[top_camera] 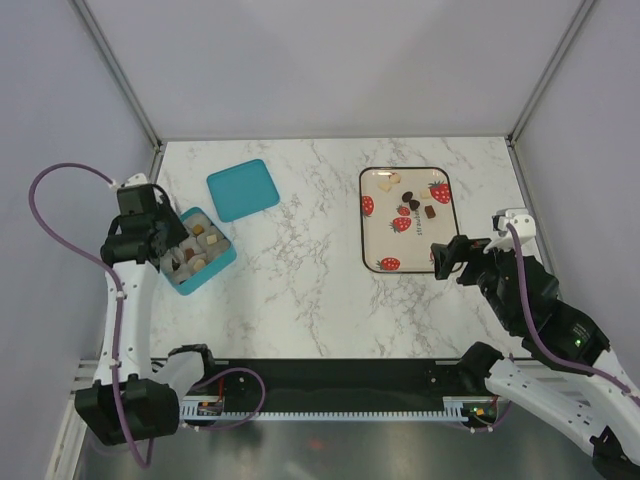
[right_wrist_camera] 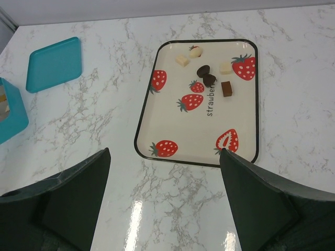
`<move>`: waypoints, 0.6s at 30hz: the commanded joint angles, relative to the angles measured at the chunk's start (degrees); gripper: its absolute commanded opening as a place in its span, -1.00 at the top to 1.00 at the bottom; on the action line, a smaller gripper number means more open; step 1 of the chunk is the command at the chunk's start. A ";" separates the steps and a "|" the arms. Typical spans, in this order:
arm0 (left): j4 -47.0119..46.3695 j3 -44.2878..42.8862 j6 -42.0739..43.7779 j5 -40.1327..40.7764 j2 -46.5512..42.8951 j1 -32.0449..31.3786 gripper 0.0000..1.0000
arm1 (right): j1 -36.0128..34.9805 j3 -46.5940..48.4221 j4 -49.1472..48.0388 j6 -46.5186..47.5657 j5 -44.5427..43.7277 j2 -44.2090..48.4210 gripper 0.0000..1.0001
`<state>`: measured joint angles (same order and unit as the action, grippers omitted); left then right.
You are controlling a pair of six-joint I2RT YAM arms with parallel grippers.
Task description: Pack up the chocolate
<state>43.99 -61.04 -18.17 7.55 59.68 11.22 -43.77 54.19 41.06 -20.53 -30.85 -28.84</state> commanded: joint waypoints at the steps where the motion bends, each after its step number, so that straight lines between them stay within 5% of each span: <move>1: -2.32 -0.41 -2.03 -5.54 -1.58 -5.82 0.12 | -0.26 2.67 1.56 -1.09 0.36 -1.22 -0.87; 9: -7.94 0.39 -11.26 5.54 6.49 -36.75 0.11 | -0.35 5.31 3.76 -3.80 0.35 -4.55 -0.87; 18: -19.45 -0.40 -12.41 6.08 18.88 -47.25 0.11 | -0.35 6.54 5.61 -7.24 -1.58 -8.86 -0.86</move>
<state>33.15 -60.47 -28.10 12.34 77.17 -34.35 -43.77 57.69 46.17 -25.80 -30.92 -36.75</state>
